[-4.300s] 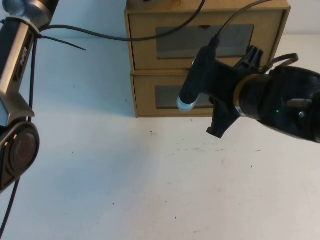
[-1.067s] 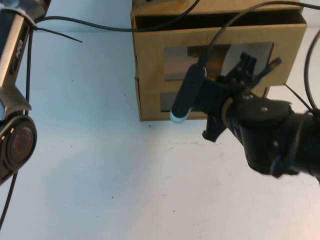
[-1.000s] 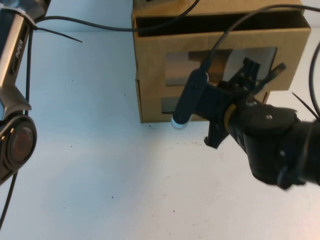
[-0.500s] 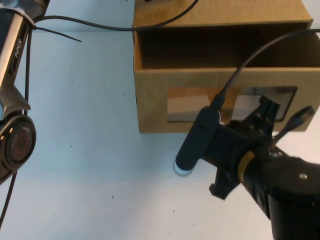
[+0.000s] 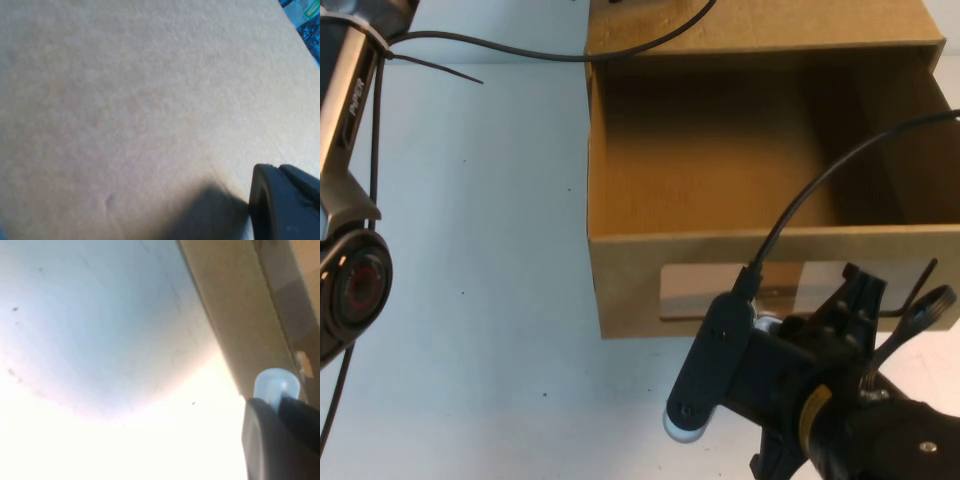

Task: Open the shoe box
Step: 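Pull the top drawer of the cardboard box fully open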

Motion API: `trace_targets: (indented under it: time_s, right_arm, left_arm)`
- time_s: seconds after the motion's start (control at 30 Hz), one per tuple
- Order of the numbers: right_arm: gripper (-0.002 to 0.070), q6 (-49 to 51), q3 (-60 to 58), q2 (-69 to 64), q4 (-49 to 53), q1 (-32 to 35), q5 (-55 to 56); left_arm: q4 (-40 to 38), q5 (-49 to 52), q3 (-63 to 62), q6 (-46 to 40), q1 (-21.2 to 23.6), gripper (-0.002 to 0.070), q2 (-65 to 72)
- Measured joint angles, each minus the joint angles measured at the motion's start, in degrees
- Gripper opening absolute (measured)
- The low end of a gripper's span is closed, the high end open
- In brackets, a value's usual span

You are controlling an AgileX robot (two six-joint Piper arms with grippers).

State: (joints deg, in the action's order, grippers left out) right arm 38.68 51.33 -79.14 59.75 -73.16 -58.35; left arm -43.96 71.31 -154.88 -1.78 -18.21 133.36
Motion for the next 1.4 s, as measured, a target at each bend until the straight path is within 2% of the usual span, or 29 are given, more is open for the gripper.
trace_targets:
  time_s: [0.17,0.37,0.47,0.6,0.67,0.73,0.83,1.13,1.4]
  right_arm:
    - [0.0013,-1.65,0.00,0.89,-4.87,-0.25,-0.21]
    - [0.0034,-1.65,0.00,2.83,-5.90,-0.39,-0.23]
    - [0.0120,-1.52,0.23,4.13,-7.92,-0.44,-1.28]
    - [0.0335,-3.22,2.71,6.29,-12.37,-0.44,-5.20]
    - [0.0400,-4.53,4.05,7.36,-14.52,-0.44,-6.42]
    - [0.0424,-5.93,5.25,8.55,-16.66,-0.44,-7.16]
    - [0.0409,-7.77,7.56,10.44,-20.55,-0.44,-9.31]
    - [0.0268,-11.12,16.41,18.86,-30.10,-0.44,-12.23]
    - [0.0095,-5.15,18.87,28.74,-17.77,-0.44,-13.19]
  left_arm:
    - [0.00,0.00,0.00,0.00,0.00,-0.0004,0.00]
    - [0.00,-0.10,0.00,0.00,0.00,-0.0004,0.00]
    - [0.00,-0.10,0.00,0.00,0.00,-0.0004,0.00]
    - [0.00,-0.10,0.00,0.00,0.00,-0.0004,0.00]
    - [0.00,-0.10,0.00,0.00,0.00,-0.0004,0.00]
    - [0.00,-0.10,0.00,0.00,0.00,-0.0004,0.00]
    - [0.04,-0.10,-0.13,0.00,0.00,-0.0004,0.00]
    - [4.14,0.99,-4.95,0.00,0.00,-0.0004,-3.19]
    - [7.32,1.37,-7.58,-2.29,-0.12,-0.0004,-14.35]
